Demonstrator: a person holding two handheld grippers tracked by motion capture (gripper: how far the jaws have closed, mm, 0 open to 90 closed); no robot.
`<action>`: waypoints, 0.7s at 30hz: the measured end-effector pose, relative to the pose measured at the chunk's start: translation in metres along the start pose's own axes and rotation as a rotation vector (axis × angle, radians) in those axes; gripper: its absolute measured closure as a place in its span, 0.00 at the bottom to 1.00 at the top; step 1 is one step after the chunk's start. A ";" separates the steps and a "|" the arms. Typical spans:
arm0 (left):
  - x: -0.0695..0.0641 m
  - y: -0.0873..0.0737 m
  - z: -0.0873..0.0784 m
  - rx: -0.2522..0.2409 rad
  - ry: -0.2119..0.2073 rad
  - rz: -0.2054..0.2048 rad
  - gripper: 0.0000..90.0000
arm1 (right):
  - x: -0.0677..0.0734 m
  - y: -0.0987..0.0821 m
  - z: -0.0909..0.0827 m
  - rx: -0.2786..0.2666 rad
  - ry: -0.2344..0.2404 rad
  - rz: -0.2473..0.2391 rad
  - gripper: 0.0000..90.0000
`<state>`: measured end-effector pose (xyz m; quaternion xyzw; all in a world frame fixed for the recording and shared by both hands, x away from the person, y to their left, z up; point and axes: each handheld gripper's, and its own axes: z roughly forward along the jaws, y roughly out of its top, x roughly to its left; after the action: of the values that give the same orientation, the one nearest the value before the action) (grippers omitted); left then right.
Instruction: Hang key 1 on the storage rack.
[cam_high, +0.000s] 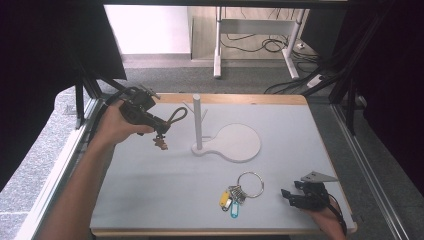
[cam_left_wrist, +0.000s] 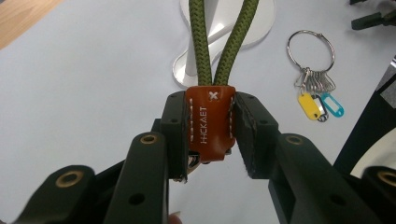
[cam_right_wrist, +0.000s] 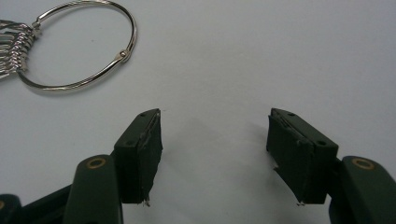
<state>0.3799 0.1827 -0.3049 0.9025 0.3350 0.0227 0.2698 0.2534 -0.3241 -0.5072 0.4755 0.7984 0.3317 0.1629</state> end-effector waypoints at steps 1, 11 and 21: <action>0.001 0.000 0.000 -0.001 0.003 -0.003 0.74 | 0.000 0.000 0.000 0.000 0.000 0.000 0.40; 0.009 0.005 0.005 -0.007 0.007 -0.013 0.74 | -0.001 0.000 0.000 -0.001 0.001 0.000 0.40; 0.013 0.010 0.009 -0.010 -0.002 -0.026 0.74 | -0.001 0.000 0.000 -0.001 0.000 0.001 0.40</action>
<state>0.3978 0.1808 -0.3092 0.8967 0.3464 0.0199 0.2748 0.2536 -0.3253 -0.5073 0.4759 0.7978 0.3324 0.1629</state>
